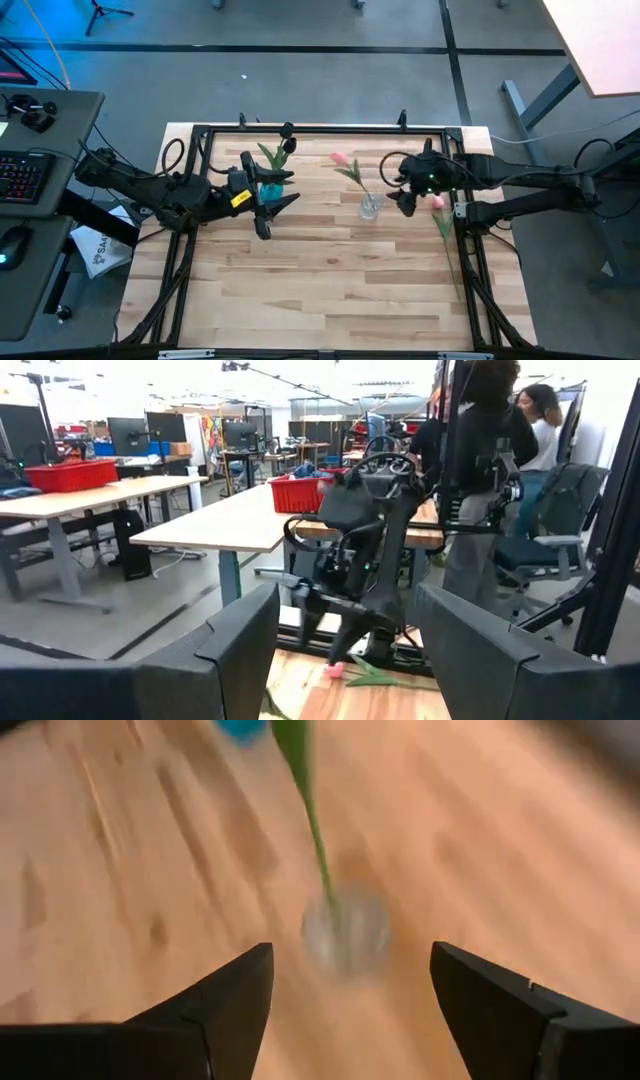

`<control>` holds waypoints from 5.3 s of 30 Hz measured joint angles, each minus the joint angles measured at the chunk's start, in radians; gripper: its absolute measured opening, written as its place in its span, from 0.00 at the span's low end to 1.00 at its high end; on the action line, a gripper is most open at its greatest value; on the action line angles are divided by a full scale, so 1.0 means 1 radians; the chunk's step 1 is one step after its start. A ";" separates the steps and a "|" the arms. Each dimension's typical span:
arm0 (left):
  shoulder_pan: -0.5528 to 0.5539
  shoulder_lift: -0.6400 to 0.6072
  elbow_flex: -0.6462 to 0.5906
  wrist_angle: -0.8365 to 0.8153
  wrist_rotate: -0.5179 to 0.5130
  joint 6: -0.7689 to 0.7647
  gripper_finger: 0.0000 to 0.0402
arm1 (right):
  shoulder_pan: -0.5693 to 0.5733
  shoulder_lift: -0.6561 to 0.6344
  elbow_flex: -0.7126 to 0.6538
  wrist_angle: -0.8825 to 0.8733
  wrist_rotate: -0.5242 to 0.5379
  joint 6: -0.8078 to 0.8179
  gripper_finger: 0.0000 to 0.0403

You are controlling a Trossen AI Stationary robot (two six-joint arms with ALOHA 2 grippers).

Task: Sort flowers into vase by color
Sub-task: Put the pink flower into the transparent vase

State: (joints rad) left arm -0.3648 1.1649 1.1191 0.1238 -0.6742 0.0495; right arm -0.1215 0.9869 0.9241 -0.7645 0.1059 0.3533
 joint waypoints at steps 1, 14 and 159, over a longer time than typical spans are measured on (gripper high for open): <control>0.001 0.000 0.000 0.000 0.000 0.007 0.55 | 0.000 0.000 0.005 -0.056 -0.025 0.061 0.66; 0.051 0.000 0.000 0.000 0.001 0.015 0.55 | 0.000 0.002 -0.270 -0.292 -0.382 0.602 0.57; 0.076 -0.066 0.000 -0.046 0.111 0.065 0.55 | 0.590 -0.044 0.110 -0.351 1.014 1.042 0.00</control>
State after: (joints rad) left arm -0.2890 1.0984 1.1187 0.0782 -0.5634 0.1145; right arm 0.4684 0.9424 1.0344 -1.1152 1.1197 1.3953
